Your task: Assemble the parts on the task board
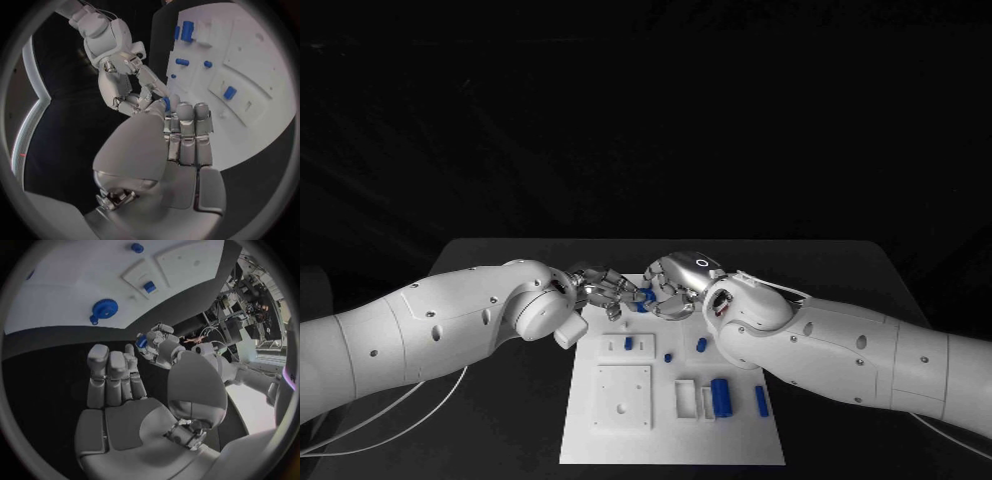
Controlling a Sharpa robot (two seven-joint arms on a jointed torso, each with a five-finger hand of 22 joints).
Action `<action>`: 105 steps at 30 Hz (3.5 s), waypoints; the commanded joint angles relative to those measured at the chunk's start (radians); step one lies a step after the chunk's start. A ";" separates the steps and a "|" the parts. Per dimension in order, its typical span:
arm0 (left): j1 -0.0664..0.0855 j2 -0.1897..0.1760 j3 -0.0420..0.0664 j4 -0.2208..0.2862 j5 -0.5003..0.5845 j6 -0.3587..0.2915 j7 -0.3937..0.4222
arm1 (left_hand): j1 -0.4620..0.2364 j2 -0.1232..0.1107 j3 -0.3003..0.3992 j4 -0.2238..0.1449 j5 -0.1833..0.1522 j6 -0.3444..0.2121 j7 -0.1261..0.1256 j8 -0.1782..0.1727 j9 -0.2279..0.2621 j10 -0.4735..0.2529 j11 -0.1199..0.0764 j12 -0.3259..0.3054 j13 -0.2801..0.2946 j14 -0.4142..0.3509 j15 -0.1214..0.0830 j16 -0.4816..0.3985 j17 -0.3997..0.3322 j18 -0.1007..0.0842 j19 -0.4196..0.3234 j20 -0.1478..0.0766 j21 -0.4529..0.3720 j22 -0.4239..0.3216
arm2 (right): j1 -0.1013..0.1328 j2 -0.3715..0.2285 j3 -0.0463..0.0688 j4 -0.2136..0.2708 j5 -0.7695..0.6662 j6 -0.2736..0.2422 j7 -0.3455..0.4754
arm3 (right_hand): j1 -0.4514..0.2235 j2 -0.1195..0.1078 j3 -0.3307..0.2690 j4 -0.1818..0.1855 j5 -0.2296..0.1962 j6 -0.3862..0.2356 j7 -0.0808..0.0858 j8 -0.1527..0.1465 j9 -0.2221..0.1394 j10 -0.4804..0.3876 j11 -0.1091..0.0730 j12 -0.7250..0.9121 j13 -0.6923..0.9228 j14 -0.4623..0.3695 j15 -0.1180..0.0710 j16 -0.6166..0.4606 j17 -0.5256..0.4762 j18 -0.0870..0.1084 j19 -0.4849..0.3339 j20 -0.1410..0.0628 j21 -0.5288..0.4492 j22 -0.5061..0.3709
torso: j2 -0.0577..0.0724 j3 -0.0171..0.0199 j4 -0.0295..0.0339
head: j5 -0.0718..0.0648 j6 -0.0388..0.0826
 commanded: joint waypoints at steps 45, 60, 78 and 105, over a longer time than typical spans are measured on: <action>-0.001 -0.009 -0.018 0.015 -0.037 -0.019 0.023 | -0.738 0.029 0.567 -0.549 -0.003 0.108 -0.008 0.015 0.250 0.126 -0.044 0.045 0.094 0.008 -0.040 0.071 0.019 -0.017 0.048 -0.104 0.092 0.018 | -0.001 -0.040 0.000 0.023 0.213 -0.043 0.103 | 0.034 0.018 -0.020 0.030 0.001 -0.010 0.028 0.036 0.021 0.004 -0.004 0.009 -0.012 0.002 -0.005 0.001 0.003 0.063 -0.002 0.000 -0.009 0.007 | 0.000 0.0005 -0.0007 | 0.006 0.002; -0.003 -0.028 -0.024 0.028 -0.199 -0.093 -0.002 | -0.703 0.003 0.554 -0.532 0.002 0.126 -0.017 0.014 0.263 0.153 -0.056 0.059 0.098 0.037 -0.053 0.097 0.019 -0.011 0.075 -0.113 0.114 0.021 | -0.001 -0.056 0.000 0.003 0.252 -0.045 0.096 | 0.030 0.022 -0.024 0.031 0.001 -0.011 0.028 0.036 0.021 0.003 -0.004 0.010 -0.013 0.001 -0.005 0.000 0.003 0.063 -0.003 0.000 -0.009 0.008 | -0.001 0.0008 -0.0006 | 0.008 0.000; -0.023 -0.065 -0.099 0.031 -0.422 -0.259 -0.027 | -0.649 -0.099 0.548 -0.511 0.046 0.208 -0.054 0.030 0.299 0.231 -0.093 0.111 0.130 0.097 -0.090 0.195 0.040 0.003 0.126 -0.137 0.188 0.021 | 0.016 -0.157 0.046 -0.008 0.442 -0.018 0.119 | 0.033 0.030 -0.021 0.031 0.008 -0.010 0.028 0.037 0.021 0.001 -0.004 0.009 -0.015 -0.001 -0.004 -0.002 0.002 0.063 -0.006 0.001 -0.012 0.009 | -0.034 0.0034 0.0008 | 0.024 -0.018; -0.121 -0.025 -0.100 0.004 -0.688 -0.346 -0.148 | -0.628 -0.124 0.545 -0.493 0.132 0.244 -0.066 0.030 0.321 0.252 -0.105 0.141 0.152 0.109 -0.100 0.243 0.040 0.009 0.133 -0.142 0.220 0.019 | 0.022 -0.216 0.049 0.015 0.442 -0.027 0.128 | 0.031 0.031 -0.018 0.026 0.042 -0.009 0.029 0.038 0.019 -0.008 -0.003 0.006 -0.021 -0.009 -0.003 -0.012 -0.003 0.063 -0.017 0.007 -0.022 0.008 | -0.073 0.0339 -0.0074 | 0.055 -0.069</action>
